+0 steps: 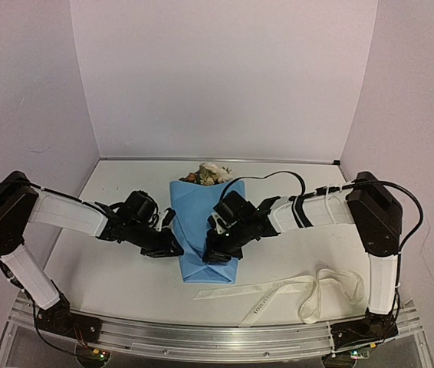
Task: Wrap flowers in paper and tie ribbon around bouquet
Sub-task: Fold the two-thirds-folded wrapping paper at the center of the board, then pass from the right arm to the left
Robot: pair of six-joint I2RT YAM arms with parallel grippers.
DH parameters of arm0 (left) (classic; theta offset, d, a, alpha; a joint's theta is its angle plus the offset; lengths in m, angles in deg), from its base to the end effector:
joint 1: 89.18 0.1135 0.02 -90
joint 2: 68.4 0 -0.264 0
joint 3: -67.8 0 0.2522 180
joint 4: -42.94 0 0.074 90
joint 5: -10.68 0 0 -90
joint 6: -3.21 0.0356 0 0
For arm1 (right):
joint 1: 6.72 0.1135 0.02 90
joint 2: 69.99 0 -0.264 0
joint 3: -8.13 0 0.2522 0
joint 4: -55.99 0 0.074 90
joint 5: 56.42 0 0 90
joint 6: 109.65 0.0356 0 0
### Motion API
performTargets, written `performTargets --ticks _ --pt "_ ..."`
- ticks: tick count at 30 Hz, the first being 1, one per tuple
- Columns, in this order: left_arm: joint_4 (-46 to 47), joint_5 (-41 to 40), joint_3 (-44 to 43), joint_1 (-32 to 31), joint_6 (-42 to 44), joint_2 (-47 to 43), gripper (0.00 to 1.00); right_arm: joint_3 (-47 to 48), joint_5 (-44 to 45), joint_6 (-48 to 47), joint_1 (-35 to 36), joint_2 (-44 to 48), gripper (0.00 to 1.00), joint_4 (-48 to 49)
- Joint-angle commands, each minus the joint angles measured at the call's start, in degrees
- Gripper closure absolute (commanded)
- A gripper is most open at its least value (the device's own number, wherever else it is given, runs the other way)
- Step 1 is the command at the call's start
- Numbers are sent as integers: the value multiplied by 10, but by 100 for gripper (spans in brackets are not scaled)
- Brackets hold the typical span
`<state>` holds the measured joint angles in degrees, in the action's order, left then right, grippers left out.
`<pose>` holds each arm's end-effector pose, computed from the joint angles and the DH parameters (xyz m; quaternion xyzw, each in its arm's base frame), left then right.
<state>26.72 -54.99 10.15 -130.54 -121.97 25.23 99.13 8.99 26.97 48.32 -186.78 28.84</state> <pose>0.2200 -0.2132 0.1447 0.1180 0.9198 -0.3526 0.1251 0.2344 0.3610 0.1546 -0.1355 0.9189 0.3683 0.0396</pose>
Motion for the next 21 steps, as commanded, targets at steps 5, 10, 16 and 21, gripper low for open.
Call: performTargets --ticks 5,10,16,21 --pt "11 -34 5 12 -20 -97 69 6 22 -5 2 0 100 -3" --pt "-3 -20 -41 45 -4 -47 59 5 20 -8 2 4 100 -3" --pt "-7 22 -94 59 30 13 50 5 7 -17 1 9 100 -2" --pt "-17 49 -121 65 50 46 49 1 -23 -39 -3 21 100 -1"
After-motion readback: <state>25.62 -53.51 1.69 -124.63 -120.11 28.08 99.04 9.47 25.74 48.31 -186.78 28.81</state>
